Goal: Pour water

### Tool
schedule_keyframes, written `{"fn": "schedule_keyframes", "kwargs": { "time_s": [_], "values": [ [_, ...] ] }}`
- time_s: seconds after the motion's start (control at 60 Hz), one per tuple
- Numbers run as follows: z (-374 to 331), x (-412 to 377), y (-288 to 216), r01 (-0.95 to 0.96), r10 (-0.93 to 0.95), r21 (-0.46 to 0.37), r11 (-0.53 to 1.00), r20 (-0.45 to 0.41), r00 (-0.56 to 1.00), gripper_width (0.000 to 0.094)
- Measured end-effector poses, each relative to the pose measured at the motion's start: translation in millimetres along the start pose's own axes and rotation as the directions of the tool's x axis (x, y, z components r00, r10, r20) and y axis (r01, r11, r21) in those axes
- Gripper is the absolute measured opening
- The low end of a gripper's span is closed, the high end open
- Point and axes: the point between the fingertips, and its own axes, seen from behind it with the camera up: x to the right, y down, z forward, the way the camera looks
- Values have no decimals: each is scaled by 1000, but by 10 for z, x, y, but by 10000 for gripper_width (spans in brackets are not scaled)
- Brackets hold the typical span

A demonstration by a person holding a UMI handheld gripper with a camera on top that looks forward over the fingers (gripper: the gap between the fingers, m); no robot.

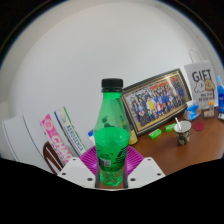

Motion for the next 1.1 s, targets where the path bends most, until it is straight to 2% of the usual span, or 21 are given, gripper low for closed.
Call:
{"fn": "schedule_keyframes", "kwargs": {
  "time_s": [0.133, 0.233, 0.317, 0.483, 0.683, 0.9, 1.0, 1.1],
  "values": [
    [371, 78, -576, -395, 391, 30, 918, 96, 915, 309],
    [662, 297, -912, -669, 659, 4, 743, 165, 734, 310],
    [861, 606, -1099, -827, 812, -15, 563, 197, 549, 309],
    [1190, 1191, -1242, -979, 955, -74, 192, 244, 169, 309],
    [1432, 1640, -1068, -984, 962, -116, -133, 225, -157, 309],
    [1507, 1629, -879, -981, 976, -138, -134, 154, -155, 308],
    [1530, 1544, -894, -988, 990, -152, -39, 129, -59, 309],
    [1514, 1493, -1030, -979, 987, -163, 123, 119, 104, 309]
  ]
}}
